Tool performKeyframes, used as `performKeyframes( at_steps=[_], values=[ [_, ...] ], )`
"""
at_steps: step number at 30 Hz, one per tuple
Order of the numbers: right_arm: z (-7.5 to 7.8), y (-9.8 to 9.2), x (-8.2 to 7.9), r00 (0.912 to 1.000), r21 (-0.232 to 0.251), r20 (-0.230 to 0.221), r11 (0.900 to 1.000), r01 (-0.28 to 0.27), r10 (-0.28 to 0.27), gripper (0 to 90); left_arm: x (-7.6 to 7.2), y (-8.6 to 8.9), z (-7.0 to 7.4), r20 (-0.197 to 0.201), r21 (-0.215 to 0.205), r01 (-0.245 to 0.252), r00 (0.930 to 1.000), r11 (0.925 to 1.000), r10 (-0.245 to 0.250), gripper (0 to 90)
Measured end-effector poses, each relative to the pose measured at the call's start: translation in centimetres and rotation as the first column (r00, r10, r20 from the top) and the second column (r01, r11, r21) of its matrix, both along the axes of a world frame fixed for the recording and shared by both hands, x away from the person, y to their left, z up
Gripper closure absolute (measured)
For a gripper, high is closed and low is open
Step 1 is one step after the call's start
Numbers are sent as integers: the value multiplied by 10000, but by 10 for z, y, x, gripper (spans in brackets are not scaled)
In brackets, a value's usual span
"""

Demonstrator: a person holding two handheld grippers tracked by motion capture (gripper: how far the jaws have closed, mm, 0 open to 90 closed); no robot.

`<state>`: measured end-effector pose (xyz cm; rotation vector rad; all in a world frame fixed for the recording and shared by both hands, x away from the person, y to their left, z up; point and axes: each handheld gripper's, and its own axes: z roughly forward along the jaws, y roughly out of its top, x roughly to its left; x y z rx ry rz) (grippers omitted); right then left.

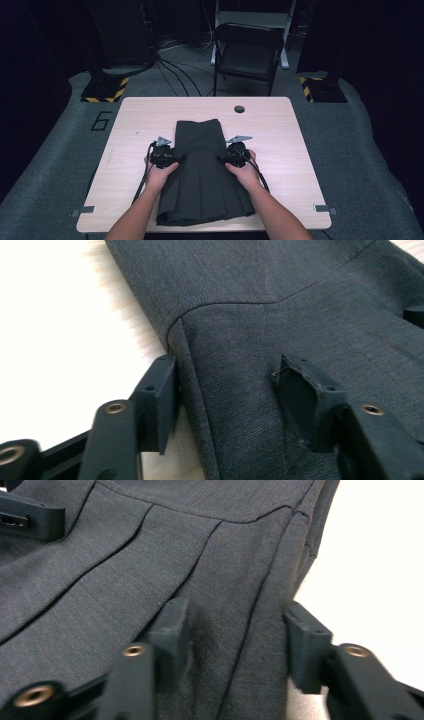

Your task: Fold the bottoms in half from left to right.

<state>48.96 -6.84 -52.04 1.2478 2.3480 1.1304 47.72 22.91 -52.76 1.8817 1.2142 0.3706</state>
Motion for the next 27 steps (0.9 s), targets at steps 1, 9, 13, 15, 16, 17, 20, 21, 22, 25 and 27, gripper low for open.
performKeyframes(
  at_steps=[1, 9, 13, 15, 16, 17, 20, 21, 22, 25, 27],
  values=[
    [0, 0, 0, 10000, 79, -41, 10000, 7, -7, 588, 0, 0, 0, -36, -57, 29, 10000, 10000, -29, 467],
    [5, -1, -6, 9995, 19, -233, 9997, -229, 229, 773, -2, 0, 3, -359, -488, 190, 9991, 9986, -207, 676],
    [8, -5, -14, 9979, -58, -365, 9986, -535, 533, 783, -7, -3, 7, -378, -194, 482, 9981, 9986, -489, 752],
    [9, -8, -18, 9969, -92, -363, 9975, -695, 691, 785, -10, -5, 9, -350, -61, 573, 9977, 9983, -575, 764],
    [11, -9, -21, 9964, -117, -427, 9972, -733, 728, 786, -12, -3, 10, -485, 84, 834, 9954, 9965, -829, 768],
    [12, -10, -24, 9958, -122, -425, 9966, -815, 809, 787, -14, -3, 11, -531, 86, 855, 9950, 9963, -849, 770],
    [13, -12, -33, 9944, -84, -494, 9955, -945, 939, 787, -23, -2, 11, -590, 98, 995, 9934, 9950, -988, 770],
    [13, -13, -36, 9938, -101, -528, 9951, -985, 979, 787, -26, -3, 11, -614, 30, 1000, 9931, 9950, -997, 770],
    [13, -13, -39, 9933, -125, -557, 9947, -1020, 1012, 787, -29, -2, 11, -635, 42, 1030, 9927, 9947, -1025, 770],
    [13, -14, -45, 9930, -74, -618, 9948, -1015, 1009, 785, -37, -1, 10, -685, -76, 1000, 9926, 9950, -1003, 769],
    [13, -13, -48, 9927, -150, -561, 9941, -1077, 1067, 783, -39, 0, 11, -739, -105, 1046, 9917, 9945, -1051, 764]
  ],
)
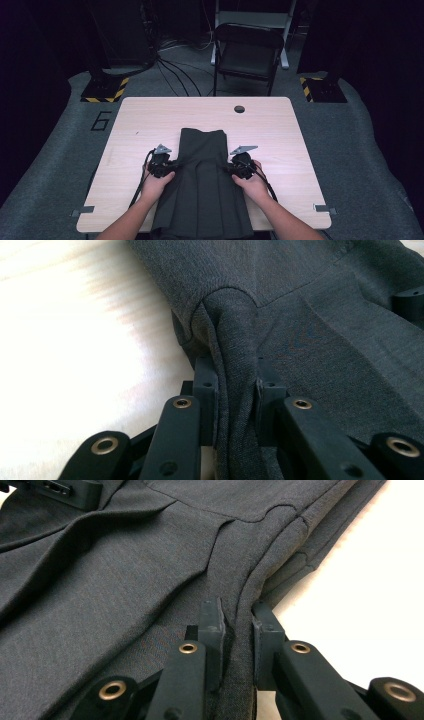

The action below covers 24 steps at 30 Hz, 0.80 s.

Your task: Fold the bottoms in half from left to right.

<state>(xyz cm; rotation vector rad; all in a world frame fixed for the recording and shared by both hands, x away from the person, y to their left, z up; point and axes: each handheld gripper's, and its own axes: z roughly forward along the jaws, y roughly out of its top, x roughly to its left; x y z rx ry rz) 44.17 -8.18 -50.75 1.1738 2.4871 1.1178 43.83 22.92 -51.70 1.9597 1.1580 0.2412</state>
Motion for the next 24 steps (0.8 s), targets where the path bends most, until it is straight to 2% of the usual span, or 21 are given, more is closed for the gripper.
performKeyframes(
  at_steps=[2, 7, 9, 11, 15, 18, 20, 22, 24],
  values=[
    [1, 0, -2, 10000, -160, 66, 9999, -38, 39, 777, 0, 0, 0, -41, -33, -79, 10000, 10000, 79, 742],
    [0, -1, -2, 9997, -46, -45, 9997, 259, -260, 738, 2, 2, -1, -34, -86, -87, 10000, 9999, 87, 677],
    [-1, 0, -4, 9990, -38, -92, 9991, 427, -427, 735, 4, 2, -1, -23, 19, 48, 10000, 10000, -48, 684],
    [-2, -1, -4, 9994, -191, 126, 9993, 319, -317, 745, 5, 2, 0, -55, 72, 138, 9999, 9999, -138, 687],
    [-2, 0, -6, 9989, -293, 213, 9987, 427, -421, 757, 7, -1, -1, -67, -51, 70, 10000, 10000, -70, 697],
    [-3, -3, -5, 9984, -141, 174, 9984, 543, -541, 753, 8, -2, -1, -90, -111, 67, 9999, 9999, -68, 694],
    [-4, -5, -4, 9982, 50, 95, 9982, 596, -596, 727, 9, -1, -1, -141, -103, -31, 9999, 9999, 29, 656],
    [-4, -7, -4, 9973, 140, -37, 9972, 735, -735, 664, 12, -1, 2, -123, 77, 26, 9999, 10000, -25, 601],
    [-4, -9, -3, 9968, 199, 36, 9966, 802, -803, 619, 14, -1, 4, -93, 101, 16, 10000, 9999, -15, 564]
  ],
)
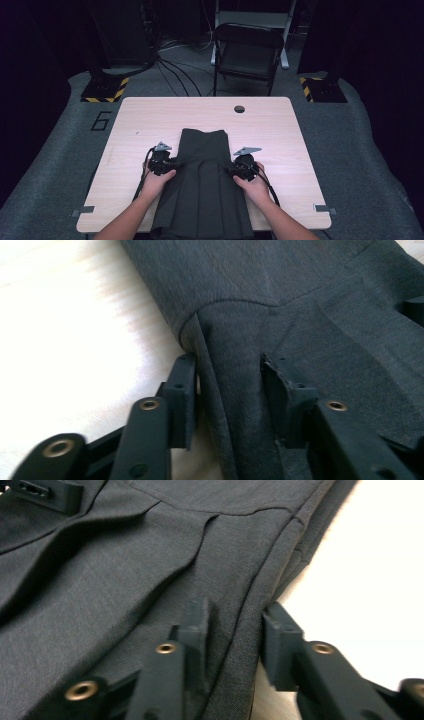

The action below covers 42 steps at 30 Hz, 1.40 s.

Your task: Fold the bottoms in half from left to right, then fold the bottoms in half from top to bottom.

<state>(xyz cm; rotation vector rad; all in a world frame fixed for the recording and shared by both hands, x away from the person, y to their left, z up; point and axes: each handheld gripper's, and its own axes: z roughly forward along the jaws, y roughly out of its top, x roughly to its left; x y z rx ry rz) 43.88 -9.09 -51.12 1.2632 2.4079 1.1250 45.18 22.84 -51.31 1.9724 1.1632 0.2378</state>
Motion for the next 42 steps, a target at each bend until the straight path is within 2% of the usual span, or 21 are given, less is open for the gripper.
performKeyframes(
  at_steps=[2, 5, 8, 10, 12, 13, 14, 15, 18, 21, 23, 24, 27, 31, 33, 37, 39, 42],
  values=[
    [2, 0, -1, 10000, -72, -31, 10000, 63, -63, 591, 2, 1, 3, 11, 181, 63, 10000, 9998, -63, 533],
    [7, 1, -6, 9999, -468, 57, 9988, 145, -142, 546, 6, 0, 4, 13, -60, -44, 10000, 10000, 44, 516],
    [12, 0, -9, 9995, -921, 257, 9956, 179, -156, 513, 8, 0, 3, 1, 16, -16, 10000, 10000, 16, 498],
    [15, -1, -12, 9988, -996, 430, 9946, 276, -234, 507, 8, 0, 3, -26, 119, 28, 10000, 9999, -28, 492],
    [19, -2, -15, 9988, -1040, 372, 9940, 347, -310, 503, 8, 0, 4, -70, 178, -4, 10000, 9998, 5, 479],
    [21, -4, -17, 9985, -1092, 452, 9934, 351, -304, 500, 8, 0, 5, 123, 252, -187, 9998, 9995, 184, 445],
    [23, -5, -19, 9978, -1031, 568, 9939, 401, -343, 497, 8, 1, 6, 160, 307, -243, 9996, 9992, 238, 425],
    [24, -6, -20, 9978, -892, 540, 9950, 438, -391, 496, 8, 1, 6, 219, 229, -416, 9989, 9989, 411, 416],
    [25, -11, -22, 9972, -710, 666, 9967, 393, -346, 494, 10, 1, 9, 180, 46, -499, 9986, 9987, 498, 405],
    [22, -13, -23, 9967, -505, 637, 9972, 545, -512, 494, 13, 0, 10, 287, -46, -505, 9983, 9987, 506, 405],
    [20, -13, -24, 9969, -367, 560, 9976, 579, -558, 493, 16, -1, 11, 445, 44, -347, 9984, 9994, 345, 406],
    [19, -13, -24, 9972, -271, 495, 9979, 581, -567, 492, 16, -2, 11, 433, -72, -423, 9982, 9991, 426, 407],
    [18, -11, -26, 9977, -251, 512, 9987, 446, -433, 502, 21, -4, 12, 436, -6, -299, 9986, 9996, 299, 411],
    [18, -8, -28, 9980, -333, 616, 9993, 180, -160, 577, 26, -4, 14, 427, -6, -259, 9988, 9997, 259, 421],
    [19, -7, -31, 9953, -414, 973, 9991, 62, -21, 610, 30, -4, 16, 432, -206, -431, 9981, 9989, 439, 430],
    [22, -2, -38, 9896, -251, 1372, 9988, -411, 442, 660, 37, -2, 17, 442, -237, -517, 9976, 9984, 527, 432],
    [20, 2, -41, 9894, -325, 1286, 9975, -632, 669, 660, 40, -3, 18, 537, -230, -667, 9962, 9975, 678, 432],
    [15, 5, -41, 9893, -650, 1194, 9949, -765, 839, 664, 46, -2, 16, 395, -202, -734, 9965, 9971, 742, 433]
  ],
)
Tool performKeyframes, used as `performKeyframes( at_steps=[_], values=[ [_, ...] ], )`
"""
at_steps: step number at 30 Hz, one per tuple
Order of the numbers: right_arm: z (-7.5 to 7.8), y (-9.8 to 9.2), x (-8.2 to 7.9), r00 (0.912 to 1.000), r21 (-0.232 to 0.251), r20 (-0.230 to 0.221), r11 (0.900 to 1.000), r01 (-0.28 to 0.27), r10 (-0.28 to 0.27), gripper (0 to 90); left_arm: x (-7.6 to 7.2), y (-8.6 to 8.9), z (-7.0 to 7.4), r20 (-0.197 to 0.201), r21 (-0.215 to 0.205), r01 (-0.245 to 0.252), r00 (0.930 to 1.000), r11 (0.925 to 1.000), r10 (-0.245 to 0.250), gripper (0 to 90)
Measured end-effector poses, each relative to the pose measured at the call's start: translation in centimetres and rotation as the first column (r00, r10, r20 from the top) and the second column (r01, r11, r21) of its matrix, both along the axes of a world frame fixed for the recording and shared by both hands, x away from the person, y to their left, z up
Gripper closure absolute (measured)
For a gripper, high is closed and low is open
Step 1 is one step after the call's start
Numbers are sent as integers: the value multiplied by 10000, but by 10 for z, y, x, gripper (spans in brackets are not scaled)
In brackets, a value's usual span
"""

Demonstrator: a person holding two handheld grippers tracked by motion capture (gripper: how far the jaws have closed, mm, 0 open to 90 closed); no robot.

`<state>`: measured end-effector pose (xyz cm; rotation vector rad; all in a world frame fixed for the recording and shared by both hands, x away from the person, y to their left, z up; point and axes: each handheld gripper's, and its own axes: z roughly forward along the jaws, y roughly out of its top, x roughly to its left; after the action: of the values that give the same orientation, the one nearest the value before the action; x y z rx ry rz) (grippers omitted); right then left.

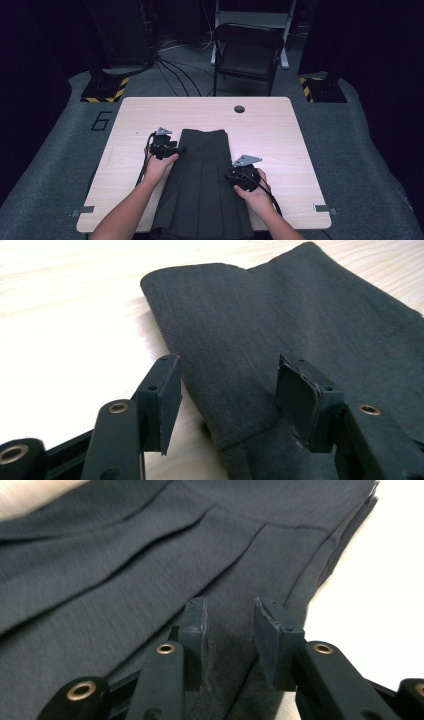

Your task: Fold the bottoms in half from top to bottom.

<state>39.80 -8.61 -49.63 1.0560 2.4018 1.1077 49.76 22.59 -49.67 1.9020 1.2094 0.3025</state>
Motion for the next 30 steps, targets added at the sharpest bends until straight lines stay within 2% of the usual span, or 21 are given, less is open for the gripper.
performKeyframes(
  at_steps=[6, 11, 14, 16, 17, 18, 21, 25, 30],
  values=[
    [-9, -2, 3, 9994, -128, -341, 9999, 20, -24, 678, 10, -3, -4, -124, 115, -165, 9998, 9998, 167, 423],
    [-12, -2, 1, 9996, -224, -272, 9997, 0, -6, 676, 16, -7, -10, -111, 257, -279, 9995, 9993, 282, 413],
    [-15, 1, 0, 9995, -159, -300, 9998, -73, 69, 676, 19, -7, -13, -290, 309, -274, 9992, 9991, 283, 407],
    [-16, 3, -2, 9996, -256, -276, 9996, -91, 84, 673, 22, -8, -14, -356, 273, -298, 9989, 9992, 307, 406],
    [-16, 4, -2, 9998, -352, -106, 9993, -149, 146, 668, 23, -9, -15, -342, 397, -206, 9992, 9990, 219, 405],
    [-15, 4, -3, 9998, -359, -162, 9993, -143, 138, 660, 24, -10, -16, -331, 367, -264, 9991, 9990, 276, 404],
    [-14, 3, -4, 9998, -294, -145, 9994, -161, 157, 645, 26, -12, -18, -288, 397, -199, 9994, 9990, 210, 395],
    [-15, 2, -5, 9999, -123, -136, 9999, -71, 69, 636, 29, -12, -20, -464, 380, -141, 9988, 9992, 158, 382],
    [-15, 2, -5, 9997, -131, -217, 9999, -112, 110, 629, 31, -16, -21, -564, 303, -67, 9984, 9995, 84, 382]
  ],
)
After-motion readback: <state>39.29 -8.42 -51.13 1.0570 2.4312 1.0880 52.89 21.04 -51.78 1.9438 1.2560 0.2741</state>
